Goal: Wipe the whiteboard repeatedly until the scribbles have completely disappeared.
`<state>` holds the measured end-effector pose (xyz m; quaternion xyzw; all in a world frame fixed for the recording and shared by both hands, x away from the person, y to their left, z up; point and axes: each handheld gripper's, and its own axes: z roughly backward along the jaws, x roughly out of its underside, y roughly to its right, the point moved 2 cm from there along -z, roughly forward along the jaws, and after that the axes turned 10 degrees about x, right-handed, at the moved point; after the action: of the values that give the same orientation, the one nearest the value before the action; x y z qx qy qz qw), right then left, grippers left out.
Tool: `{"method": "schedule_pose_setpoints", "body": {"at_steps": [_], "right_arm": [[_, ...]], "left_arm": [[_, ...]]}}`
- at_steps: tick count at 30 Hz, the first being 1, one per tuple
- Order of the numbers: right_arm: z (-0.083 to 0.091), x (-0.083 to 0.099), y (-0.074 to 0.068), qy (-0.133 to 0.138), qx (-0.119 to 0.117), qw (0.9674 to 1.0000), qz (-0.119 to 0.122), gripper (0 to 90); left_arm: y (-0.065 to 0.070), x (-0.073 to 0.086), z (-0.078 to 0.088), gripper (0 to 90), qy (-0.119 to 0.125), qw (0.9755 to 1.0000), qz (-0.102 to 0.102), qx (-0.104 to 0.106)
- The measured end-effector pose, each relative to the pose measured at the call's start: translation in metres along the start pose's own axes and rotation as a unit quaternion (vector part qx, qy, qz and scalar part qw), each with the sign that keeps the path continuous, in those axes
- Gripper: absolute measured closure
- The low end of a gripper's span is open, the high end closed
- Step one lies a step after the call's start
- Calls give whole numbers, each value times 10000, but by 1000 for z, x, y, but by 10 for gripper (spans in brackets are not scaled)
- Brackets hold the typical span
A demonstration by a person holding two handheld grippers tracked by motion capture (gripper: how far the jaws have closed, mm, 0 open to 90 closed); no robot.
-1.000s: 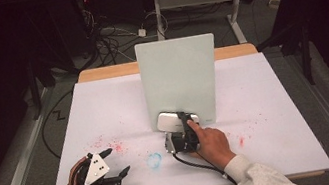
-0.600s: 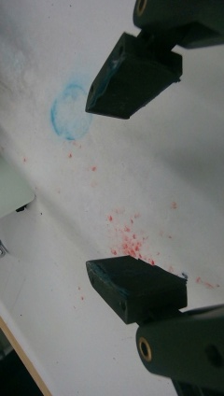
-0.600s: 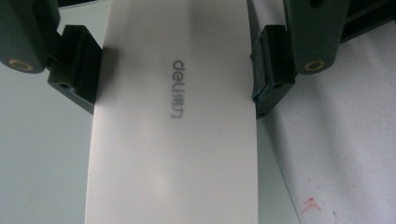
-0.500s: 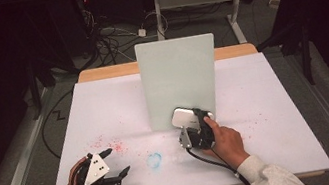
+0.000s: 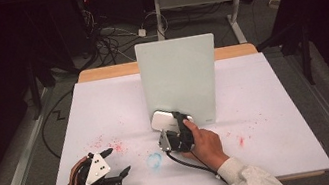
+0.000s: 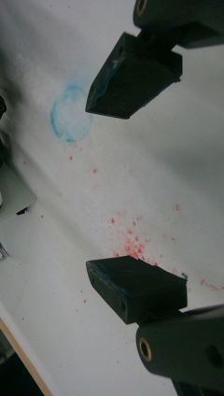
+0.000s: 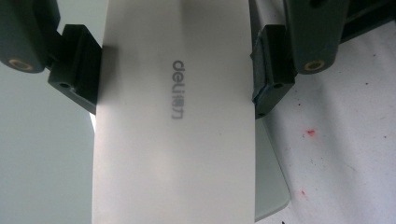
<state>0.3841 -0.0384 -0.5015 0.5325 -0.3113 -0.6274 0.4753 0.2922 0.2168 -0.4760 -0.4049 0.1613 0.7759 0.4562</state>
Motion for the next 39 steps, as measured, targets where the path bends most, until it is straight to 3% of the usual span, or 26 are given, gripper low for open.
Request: {"method": "schedule_pose_setpoints", "body": {"at_steps": [6, 10, 14, 20, 24, 37, 39], "right_arm": [[2, 15, 18, -128, 28, 9997, -187, 311], [5, 39, 32, -278, 139, 9993, -223, 310], [7, 61, 48, -440, 217, 9977, -467, 310], [10, 89, 72, -542, 386, 9922, -1054, 311], [12, 102, 84, -648, 466, 9882, -1306, 311], [18, 135, 106, -925, 532, 9785, -1766, 311], [19, 138, 110, -965, 555, 9757, -1887, 311]], "left_arm": [[-1, 0, 0, 205, -23, 10000, -1, -19], [-1, 0, 0, 205, -20, 10000, 15, -26], [0, 0, 1, 205, -31, 10000, -12, -28], [-1, 0, 0, 205, -29, 10000, -12, -26], [0, -1, 1, 205, -28, 10000, -29, -27], [-1, -1, 1, 205, 7, 10000, -5, -44], [-1, -1, 1, 204, 5, 10000, 0, -42]]}}
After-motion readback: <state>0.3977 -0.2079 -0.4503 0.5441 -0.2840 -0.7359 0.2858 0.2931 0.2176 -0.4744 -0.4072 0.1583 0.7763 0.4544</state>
